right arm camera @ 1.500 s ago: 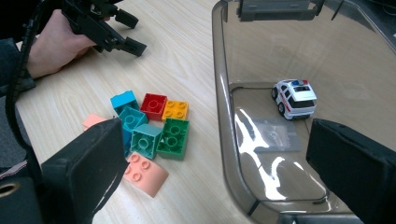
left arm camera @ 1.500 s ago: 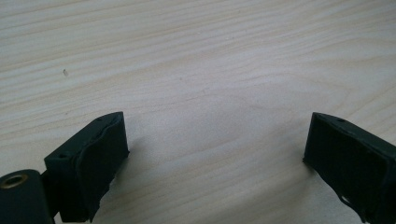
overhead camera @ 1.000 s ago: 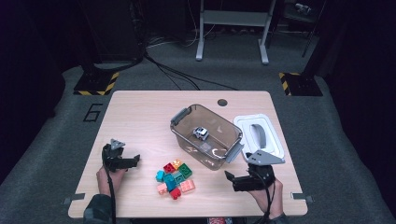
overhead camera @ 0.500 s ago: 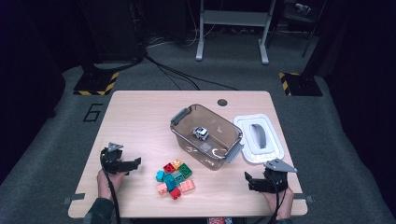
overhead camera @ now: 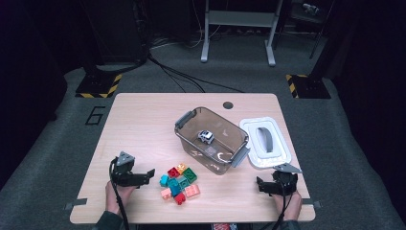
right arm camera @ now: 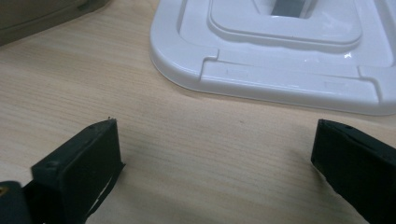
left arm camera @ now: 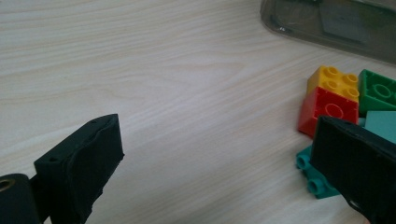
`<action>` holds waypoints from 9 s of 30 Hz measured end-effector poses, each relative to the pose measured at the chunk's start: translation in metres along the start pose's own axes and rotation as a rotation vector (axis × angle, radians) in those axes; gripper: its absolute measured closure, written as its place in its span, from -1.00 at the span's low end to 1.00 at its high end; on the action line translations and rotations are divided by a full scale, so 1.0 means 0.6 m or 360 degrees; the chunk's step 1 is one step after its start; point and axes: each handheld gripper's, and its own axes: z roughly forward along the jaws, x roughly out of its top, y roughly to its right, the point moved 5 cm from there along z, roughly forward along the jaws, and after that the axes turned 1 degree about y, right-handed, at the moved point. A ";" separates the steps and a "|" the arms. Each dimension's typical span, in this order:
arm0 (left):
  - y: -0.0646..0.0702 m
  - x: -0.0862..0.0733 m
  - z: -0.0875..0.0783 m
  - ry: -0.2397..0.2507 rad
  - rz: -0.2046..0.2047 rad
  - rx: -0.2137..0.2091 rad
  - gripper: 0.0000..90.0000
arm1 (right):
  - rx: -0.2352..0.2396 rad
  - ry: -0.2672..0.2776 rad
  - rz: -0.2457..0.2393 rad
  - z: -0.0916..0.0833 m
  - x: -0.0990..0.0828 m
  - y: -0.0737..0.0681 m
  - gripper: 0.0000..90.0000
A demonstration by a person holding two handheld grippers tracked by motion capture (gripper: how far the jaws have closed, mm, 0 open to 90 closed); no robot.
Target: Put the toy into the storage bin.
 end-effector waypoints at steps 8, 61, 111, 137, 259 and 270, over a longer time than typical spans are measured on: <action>0.049 -0.003 0.004 -0.0018 0.0063 -0.0105 -0.95 | -0.0003 -0.0041 0.0004 0.007 0.003 0.000 -1.00; 0.020 0.027 0.019 -0.0070 0.0122 -0.0109 0.52 | 0.0183 -0.0047 -0.0170 0.005 0.001 0.020 -1.00; 0.132 0.299 0.079 -0.0037 0.0490 -0.0135 0.51 | 0.0198 -0.0042 -0.0186 0.007 0.003 0.021 -1.00; 0.131 0.273 0.082 -0.0178 0.0506 -0.0127 0.14 | 0.0198 -0.0041 -0.0188 0.007 0.003 0.022 -1.00; 0.057 0.139 0.042 -0.0132 0.0312 -0.0197 0.32 | 0.0224 -0.0047 -0.0205 0.006 0.002 0.023 -1.00; 0.055 0.185 0.033 -0.0084 0.0344 -0.0154 0.32 | 0.0225 -0.0047 -0.0207 0.006 0.002 0.023 -1.00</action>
